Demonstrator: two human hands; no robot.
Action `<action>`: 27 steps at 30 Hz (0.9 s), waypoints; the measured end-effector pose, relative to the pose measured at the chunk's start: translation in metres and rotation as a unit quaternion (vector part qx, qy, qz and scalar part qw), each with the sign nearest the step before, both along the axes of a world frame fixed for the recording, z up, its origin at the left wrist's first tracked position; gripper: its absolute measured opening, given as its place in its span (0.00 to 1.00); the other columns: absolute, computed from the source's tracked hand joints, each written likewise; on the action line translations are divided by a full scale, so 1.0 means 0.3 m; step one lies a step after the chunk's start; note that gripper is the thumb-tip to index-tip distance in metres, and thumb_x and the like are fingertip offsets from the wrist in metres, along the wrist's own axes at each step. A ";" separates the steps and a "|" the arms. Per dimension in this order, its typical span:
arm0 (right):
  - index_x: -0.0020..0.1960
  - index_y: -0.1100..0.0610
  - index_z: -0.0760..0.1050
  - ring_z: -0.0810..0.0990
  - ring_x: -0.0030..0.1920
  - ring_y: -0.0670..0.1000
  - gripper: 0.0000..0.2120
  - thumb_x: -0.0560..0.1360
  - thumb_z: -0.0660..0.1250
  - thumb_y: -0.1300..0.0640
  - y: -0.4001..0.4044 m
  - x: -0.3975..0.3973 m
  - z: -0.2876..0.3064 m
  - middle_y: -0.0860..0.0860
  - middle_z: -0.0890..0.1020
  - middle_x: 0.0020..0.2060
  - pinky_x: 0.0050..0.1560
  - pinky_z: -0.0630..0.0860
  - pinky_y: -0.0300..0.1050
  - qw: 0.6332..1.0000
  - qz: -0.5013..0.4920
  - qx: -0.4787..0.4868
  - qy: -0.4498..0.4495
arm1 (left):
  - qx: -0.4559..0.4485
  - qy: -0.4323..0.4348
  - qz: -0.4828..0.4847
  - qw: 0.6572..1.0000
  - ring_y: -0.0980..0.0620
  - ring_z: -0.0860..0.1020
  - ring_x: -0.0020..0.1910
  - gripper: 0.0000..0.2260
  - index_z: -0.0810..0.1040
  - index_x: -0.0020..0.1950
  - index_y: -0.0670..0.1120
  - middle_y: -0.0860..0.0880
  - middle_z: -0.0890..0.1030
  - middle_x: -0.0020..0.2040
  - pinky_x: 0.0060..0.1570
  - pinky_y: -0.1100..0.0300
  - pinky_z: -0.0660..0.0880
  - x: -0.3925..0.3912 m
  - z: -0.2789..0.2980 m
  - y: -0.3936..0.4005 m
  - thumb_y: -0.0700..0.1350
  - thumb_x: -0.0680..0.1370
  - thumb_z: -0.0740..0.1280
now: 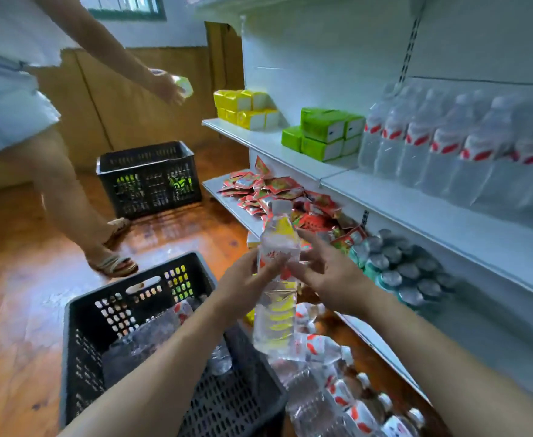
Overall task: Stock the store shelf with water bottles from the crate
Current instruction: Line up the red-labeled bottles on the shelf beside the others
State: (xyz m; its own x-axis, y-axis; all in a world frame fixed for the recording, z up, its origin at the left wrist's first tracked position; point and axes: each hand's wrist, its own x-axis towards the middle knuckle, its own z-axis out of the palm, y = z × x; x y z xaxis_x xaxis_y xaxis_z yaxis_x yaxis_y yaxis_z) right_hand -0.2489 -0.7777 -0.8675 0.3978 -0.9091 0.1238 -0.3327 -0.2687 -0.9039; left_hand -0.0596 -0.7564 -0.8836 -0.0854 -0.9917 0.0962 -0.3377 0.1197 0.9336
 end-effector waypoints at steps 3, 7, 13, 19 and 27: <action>0.68 0.29 0.65 0.84 0.51 0.43 0.27 0.74 0.72 0.42 0.054 -0.126 0.038 0.43 0.83 0.52 0.53 0.82 0.55 0.998 -0.058 -0.025 -0.011 | -0.061 0.006 0.008 0.998 0.67 0.78 0.39 0.17 0.80 0.51 0.50 0.52 0.84 0.43 0.40 0.66 0.74 -0.169 0.098 -0.002 0.63 0.78 0.64; 0.70 0.27 0.56 0.78 0.51 0.33 0.34 0.74 0.72 0.43 0.128 -0.306 0.087 0.33 0.76 0.54 0.56 0.78 0.38 0.993 -0.106 -0.038 0.034 | -0.110 0.037 -0.018 0.993 0.69 0.78 0.38 0.07 0.80 0.50 0.52 0.57 0.83 0.41 0.39 0.72 0.71 -0.390 0.200 -0.019 0.53 0.81 0.64; 0.75 0.29 0.51 0.80 0.59 0.44 0.43 0.70 0.75 0.41 0.161 -0.528 0.150 0.37 0.78 0.63 0.61 0.78 0.48 0.971 -0.222 -0.072 0.046 | -0.131 0.055 -0.076 0.987 0.59 0.82 0.48 0.16 0.80 0.57 0.49 0.53 0.85 0.49 0.48 0.59 0.76 -0.683 0.304 -0.086 0.60 0.80 0.64; 0.79 0.40 0.49 0.77 0.54 0.43 0.44 0.74 0.74 0.47 0.103 -0.665 0.171 0.38 0.75 0.58 0.60 0.76 0.45 0.931 -0.331 -0.137 0.072 | -0.115 0.051 -0.164 0.978 0.54 0.80 0.60 0.21 0.70 0.71 0.53 0.52 0.81 0.62 0.60 0.53 0.76 -0.890 0.347 -0.164 0.61 0.81 0.60; 0.78 0.36 0.42 0.76 0.66 0.53 0.45 0.75 0.72 0.45 -0.068 -0.774 0.088 0.46 0.71 0.73 0.65 0.74 0.58 0.889 -0.420 -0.151 0.102 | -0.129 0.010 -0.222 0.966 0.57 0.77 0.59 0.26 0.61 0.76 0.62 0.56 0.79 0.64 0.54 0.61 0.72 -1.005 0.322 -0.338 0.56 0.80 0.66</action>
State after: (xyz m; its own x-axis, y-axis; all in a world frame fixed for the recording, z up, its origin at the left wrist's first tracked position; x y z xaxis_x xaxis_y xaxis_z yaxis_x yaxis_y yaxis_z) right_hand -0.4811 -0.7981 -0.8411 -0.3631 -0.8341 0.4154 -0.6791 -0.0683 -0.7308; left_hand -0.3611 -0.8578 -0.7869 -0.4926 -0.8008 0.3405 -0.1827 0.4778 0.8593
